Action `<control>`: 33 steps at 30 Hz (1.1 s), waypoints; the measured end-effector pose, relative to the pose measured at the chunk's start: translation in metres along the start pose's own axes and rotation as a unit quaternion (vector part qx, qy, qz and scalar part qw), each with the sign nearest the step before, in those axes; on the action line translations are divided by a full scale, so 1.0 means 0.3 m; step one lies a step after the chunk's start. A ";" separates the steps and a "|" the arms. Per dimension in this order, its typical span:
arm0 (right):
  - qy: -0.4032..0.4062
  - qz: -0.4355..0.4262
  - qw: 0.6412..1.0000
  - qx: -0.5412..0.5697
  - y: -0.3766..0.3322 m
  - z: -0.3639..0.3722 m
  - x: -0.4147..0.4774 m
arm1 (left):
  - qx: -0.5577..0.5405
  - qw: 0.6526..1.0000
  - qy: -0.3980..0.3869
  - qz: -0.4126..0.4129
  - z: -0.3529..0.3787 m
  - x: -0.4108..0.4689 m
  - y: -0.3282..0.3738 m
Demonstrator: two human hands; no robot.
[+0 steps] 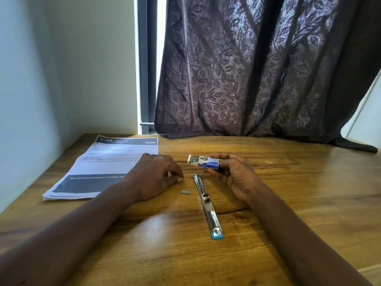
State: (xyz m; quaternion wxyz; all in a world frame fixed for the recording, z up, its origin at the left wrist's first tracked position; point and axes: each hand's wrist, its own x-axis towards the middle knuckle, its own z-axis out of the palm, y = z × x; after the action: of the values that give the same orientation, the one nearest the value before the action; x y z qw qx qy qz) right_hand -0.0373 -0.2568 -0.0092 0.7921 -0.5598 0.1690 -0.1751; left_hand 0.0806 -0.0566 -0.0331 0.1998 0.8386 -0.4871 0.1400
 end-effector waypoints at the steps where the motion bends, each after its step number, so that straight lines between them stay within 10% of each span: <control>1: -0.001 0.001 1.000 0.003 0.001 -0.001 -0.001 | -0.010 1.000 0.011 0.006 0.003 0.000 0.002; 11: -0.065 -0.021 0.998 0.005 0.017 -0.003 0.009 | -0.284 0.942 0.163 -0.080 -0.013 -0.003 0.042; 33: -0.100 -0.006 0.995 -0.001 0.017 0.005 -0.006 | -0.207 0.956 0.206 -0.018 -0.023 -0.010 0.061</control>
State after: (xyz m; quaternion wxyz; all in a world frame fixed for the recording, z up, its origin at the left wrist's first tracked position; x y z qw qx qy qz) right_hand -0.0377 -0.2532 -0.0134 0.8037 -0.5759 0.0862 -0.1227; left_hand 0.0628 -0.0593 -0.0247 0.4678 0.7406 -0.4382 0.2016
